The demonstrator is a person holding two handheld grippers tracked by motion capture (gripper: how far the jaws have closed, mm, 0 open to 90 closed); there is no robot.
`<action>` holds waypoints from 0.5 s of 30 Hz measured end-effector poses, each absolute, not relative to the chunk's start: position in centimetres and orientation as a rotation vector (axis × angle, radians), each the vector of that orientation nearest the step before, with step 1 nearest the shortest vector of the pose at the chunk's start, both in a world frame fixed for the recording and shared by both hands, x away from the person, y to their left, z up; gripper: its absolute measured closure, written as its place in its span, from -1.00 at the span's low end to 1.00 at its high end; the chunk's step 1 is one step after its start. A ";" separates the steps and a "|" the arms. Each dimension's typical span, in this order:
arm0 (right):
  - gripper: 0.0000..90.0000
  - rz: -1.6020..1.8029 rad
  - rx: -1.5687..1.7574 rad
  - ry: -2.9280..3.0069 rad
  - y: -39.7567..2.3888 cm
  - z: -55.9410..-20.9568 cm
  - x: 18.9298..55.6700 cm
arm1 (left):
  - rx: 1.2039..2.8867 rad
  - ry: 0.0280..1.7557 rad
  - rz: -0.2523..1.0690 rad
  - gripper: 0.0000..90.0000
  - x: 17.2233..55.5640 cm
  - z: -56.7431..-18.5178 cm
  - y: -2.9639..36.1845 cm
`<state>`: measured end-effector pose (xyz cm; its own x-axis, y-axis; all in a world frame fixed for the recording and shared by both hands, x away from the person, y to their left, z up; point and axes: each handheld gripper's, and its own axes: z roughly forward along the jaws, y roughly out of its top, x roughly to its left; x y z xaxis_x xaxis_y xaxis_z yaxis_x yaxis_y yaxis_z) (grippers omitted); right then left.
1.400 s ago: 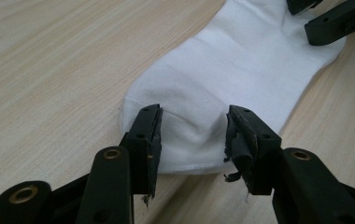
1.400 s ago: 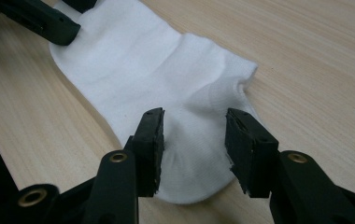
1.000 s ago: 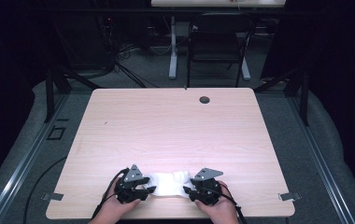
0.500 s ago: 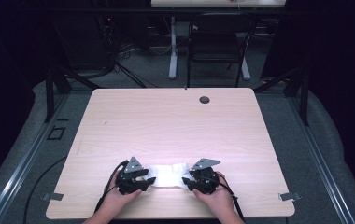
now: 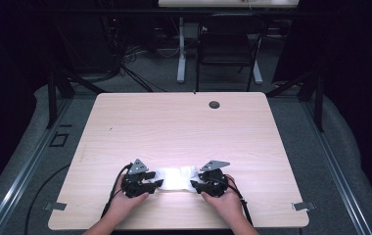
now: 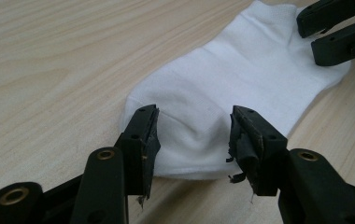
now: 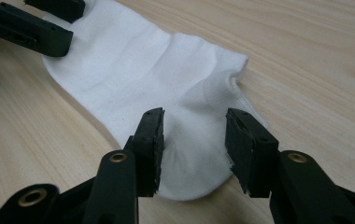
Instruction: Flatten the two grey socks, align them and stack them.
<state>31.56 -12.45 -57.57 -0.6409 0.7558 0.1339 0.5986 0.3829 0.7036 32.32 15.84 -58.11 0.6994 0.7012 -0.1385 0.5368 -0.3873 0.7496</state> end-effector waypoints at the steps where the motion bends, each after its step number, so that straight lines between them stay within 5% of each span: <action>1: 0.26 1.103 1.211 2.430 -12.4 -57.5 31.6 | 2.084 0.944 0.254 0.12 32.3 -58.1 15.8; 15: -0.02 1.174 1.177 2.291 -13.7 -55.0 30.5 | 2.028 0.968 0.278 -0.09 31.7 -55.8 17.7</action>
<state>30.48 -13.70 -55.00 -0.6143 0.7840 0.0890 0.5302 0.3267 0.7824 31.72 17.68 -55.79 0.6760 0.7218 -0.1486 0.5331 -0.3398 0.7748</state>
